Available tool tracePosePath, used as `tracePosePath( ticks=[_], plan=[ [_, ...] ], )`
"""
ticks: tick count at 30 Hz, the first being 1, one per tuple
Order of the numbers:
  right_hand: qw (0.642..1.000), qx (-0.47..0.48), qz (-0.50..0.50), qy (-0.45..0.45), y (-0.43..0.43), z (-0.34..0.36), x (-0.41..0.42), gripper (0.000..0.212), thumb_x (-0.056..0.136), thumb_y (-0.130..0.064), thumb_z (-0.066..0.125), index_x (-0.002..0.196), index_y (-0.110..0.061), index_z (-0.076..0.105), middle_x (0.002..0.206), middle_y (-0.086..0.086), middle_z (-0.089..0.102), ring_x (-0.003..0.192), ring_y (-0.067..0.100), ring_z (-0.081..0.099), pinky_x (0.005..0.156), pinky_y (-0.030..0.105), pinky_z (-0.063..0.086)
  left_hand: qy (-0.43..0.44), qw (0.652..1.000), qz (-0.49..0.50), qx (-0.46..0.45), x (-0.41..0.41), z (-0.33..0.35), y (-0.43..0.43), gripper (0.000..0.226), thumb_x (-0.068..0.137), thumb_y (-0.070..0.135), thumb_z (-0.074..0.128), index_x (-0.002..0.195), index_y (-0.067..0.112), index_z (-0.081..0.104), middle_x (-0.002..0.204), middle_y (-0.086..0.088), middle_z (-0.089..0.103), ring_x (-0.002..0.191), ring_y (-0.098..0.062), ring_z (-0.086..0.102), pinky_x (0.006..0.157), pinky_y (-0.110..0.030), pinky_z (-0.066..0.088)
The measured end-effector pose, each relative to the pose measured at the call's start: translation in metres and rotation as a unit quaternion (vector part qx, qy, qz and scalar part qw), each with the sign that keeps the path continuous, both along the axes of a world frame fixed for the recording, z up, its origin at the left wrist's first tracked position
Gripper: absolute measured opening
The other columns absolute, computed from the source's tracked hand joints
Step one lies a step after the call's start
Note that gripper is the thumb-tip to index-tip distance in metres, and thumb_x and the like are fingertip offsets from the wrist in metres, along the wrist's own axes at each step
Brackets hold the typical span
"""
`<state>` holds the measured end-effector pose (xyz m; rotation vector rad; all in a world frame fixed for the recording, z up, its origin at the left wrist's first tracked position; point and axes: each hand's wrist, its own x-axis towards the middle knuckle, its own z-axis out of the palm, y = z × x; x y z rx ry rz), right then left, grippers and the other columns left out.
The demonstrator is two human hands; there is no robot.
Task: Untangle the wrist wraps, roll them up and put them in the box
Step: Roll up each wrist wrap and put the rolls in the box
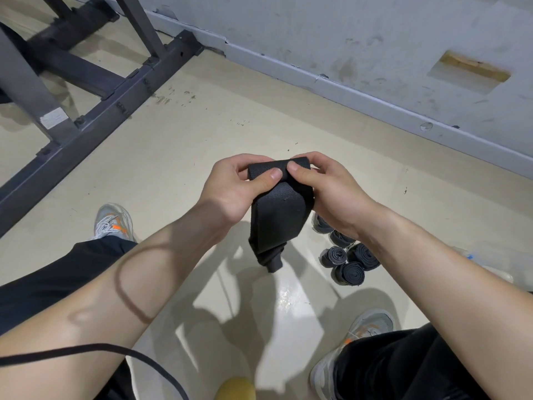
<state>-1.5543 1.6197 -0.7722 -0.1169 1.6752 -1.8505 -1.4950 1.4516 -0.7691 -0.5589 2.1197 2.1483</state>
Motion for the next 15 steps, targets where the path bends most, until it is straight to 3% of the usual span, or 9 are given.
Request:
tracePosePath(
  ticks=[4, 6, 7, 9, 10, 12, 15],
  plan=[
    [0.988, 0.136, 0.034, 0.071, -0.003, 0.000, 0.005, 0.032, 0.103, -0.049, 0.050, 0.106, -0.019, 0.061, 0.097, -0.004, 0.069, 0.092, 0.012, 0.066, 0.102, 0.050, 0.052, 0.029, 0.998, 0.011, -0.050, 0.002, -0.003, 0.000, 0.024, 0.084, 0.010, 0.083, 0.099, 0.025, 0.073, 0.101, 0.000, 0.075, 0.090, -0.014, 0.073, 0.085, -0.032, 0.060],
    [0.986, 0.150, 0.028, 0.071, -0.004, 0.003, 0.007, 0.040, 0.101, -0.058, 0.043, 0.105, -0.022, 0.060, 0.097, -0.005, 0.068, 0.091, 0.011, 0.066, 0.098, 0.047, 0.054, 0.047, 0.997, 0.005, -0.064, 0.004, -0.003, 0.002, 0.026, 0.086, 0.005, 0.081, 0.097, 0.025, 0.070, 0.096, 0.004, 0.071, 0.081, -0.008, 0.071, 0.079, -0.026, 0.059],
    [0.987, 0.145, 0.014, 0.061, -0.005, 0.004, 0.007, 0.040, 0.103, -0.057, 0.041, 0.106, -0.021, 0.059, 0.096, -0.005, 0.068, 0.085, 0.008, 0.066, 0.090, 0.039, 0.056, 0.055, 0.996, 0.005, -0.064, 0.005, -0.003, 0.004, 0.026, 0.087, 0.004, 0.079, 0.099, 0.024, 0.069, 0.095, 0.004, 0.069, 0.077, -0.005, 0.069, 0.075, -0.023, 0.058],
    [0.994, 0.109, 0.000, 0.019, -0.007, 0.006, 0.011, 0.038, 0.105, -0.054, 0.041, 0.110, -0.020, 0.058, 0.094, -0.003, 0.067, 0.072, 0.002, 0.064, 0.071, 0.023, 0.052, 0.062, 0.997, 0.010, -0.052, 0.006, -0.003, 0.008, 0.025, 0.092, 0.003, 0.073, 0.103, 0.023, 0.064, 0.092, 0.003, 0.066, 0.071, -0.002, 0.065, 0.068, -0.019, 0.053],
    [0.997, 0.074, -0.002, -0.010, -0.009, 0.005, 0.013, 0.039, 0.103, -0.055, 0.045, 0.112, -0.019, 0.057, 0.096, -0.001, 0.068, 0.075, 0.004, 0.066, 0.073, 0.025, 0.053, 0.060, 0.997, 0.013, -0.047, 0.006, -0.005, 0.010, 0.024, 0.096, 0.004, 0.069, 0.106, 0.025, 0.061, 0.091, 0.004, 0.066, 0.071, -0.002, 0.064, 0.067, -0.019, 0.051],
    [0.998, -0.003, -0.014, -0.066, -0.012, 0.003, 0.017, 0.040, 0.096, -0.052, 0.049, 0.113, -0.016, 0.057, 0.099, 0.005, 0.069, 0.090, 0.017, 0.069, 0.091, 0.037, 0.053, 0.059, 0.997, 0.020, -0.046, 0.008, -0.008, 0.014, 0.026, 0.100, 0.006, 0.063, 0.107, 0.029, 0.056, 0.093, 0.007, 0.066, 0.074, -0.004, 0.064, 0.071, -0.021, 0.049],
    [0.985, -0.099, -0.034, -0.139, -0.014, 0.008, 0.021, 0.027, 0.106, -0.040, 0.038, 0.102, -0.018, 0.054, 0.088, 0.004, 0.067, 0.081, 0.019, 0.068, 0.077, 0.031, 0.056, 0.068, 0.996, 0.024, -0.052, 0.009, -0.010, 0.017, 0.028, 0.102, 0.007, 0.059, 0.108, 0.033, 0.051, 0.099, 0.004, 0.065, 0.077, -0.007, 0.063, 0.076, -0.024, 0.050]
  ],
)
